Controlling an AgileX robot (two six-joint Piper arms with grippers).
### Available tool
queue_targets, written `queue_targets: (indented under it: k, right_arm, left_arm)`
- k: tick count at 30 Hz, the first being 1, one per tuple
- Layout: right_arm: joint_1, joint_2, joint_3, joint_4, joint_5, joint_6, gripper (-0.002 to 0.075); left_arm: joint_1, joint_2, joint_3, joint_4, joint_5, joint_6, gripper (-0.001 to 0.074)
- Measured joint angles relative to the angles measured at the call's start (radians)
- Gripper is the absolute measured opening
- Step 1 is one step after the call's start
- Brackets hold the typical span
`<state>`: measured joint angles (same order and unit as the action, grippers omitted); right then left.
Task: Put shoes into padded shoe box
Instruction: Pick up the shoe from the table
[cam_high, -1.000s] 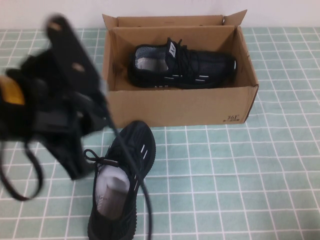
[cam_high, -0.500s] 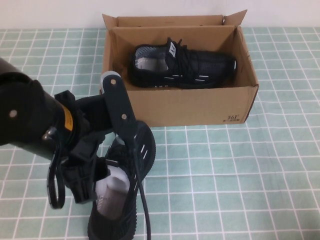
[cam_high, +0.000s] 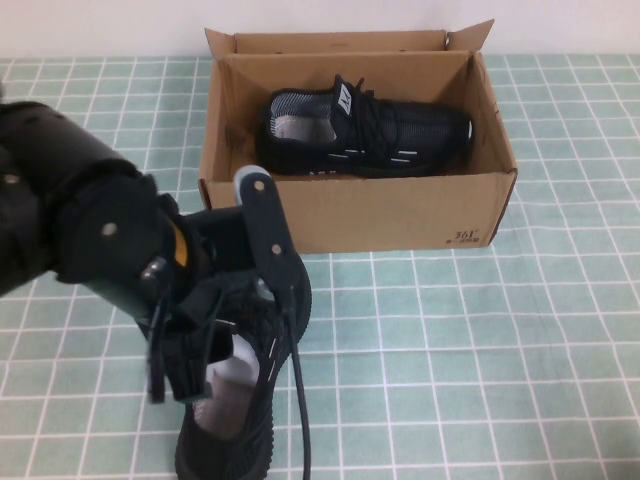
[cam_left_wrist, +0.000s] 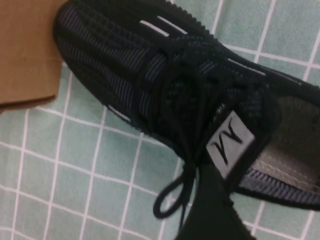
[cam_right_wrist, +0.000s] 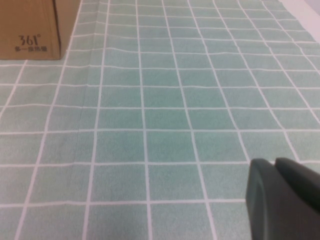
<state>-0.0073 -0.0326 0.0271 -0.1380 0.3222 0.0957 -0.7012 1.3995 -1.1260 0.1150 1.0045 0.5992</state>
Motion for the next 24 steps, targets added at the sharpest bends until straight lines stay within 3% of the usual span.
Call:
queue_targets:
  k: [11,13,18,24]
  right_arm:
    - [0.000,0.000,0.000,0.000,0.000,0.000,-0.0008]
    - [0.000,0.000,0.000,0.000,0.000,0.000,-0.0008]
    - [0.000,0.000,0.000,0.000,0.000,0.000,-0.0008]
    - [0.000,0.000,0.000,0.000,0.000,0.000,-0.0008]
  left_arm:
    - [0.000,0.116,-0.001,0.042,-0.081,0.011,0.0394]
    - [0.000,0.133,-0.001,0.063,-0.086,0.011,0.0338]
    - [-0.001,0.142,-0.001,0.081,-0.093,0.011,0.0065]
    - [-0.002,0.148,-0.046,0.076,-0.008,0.011,0.0005]
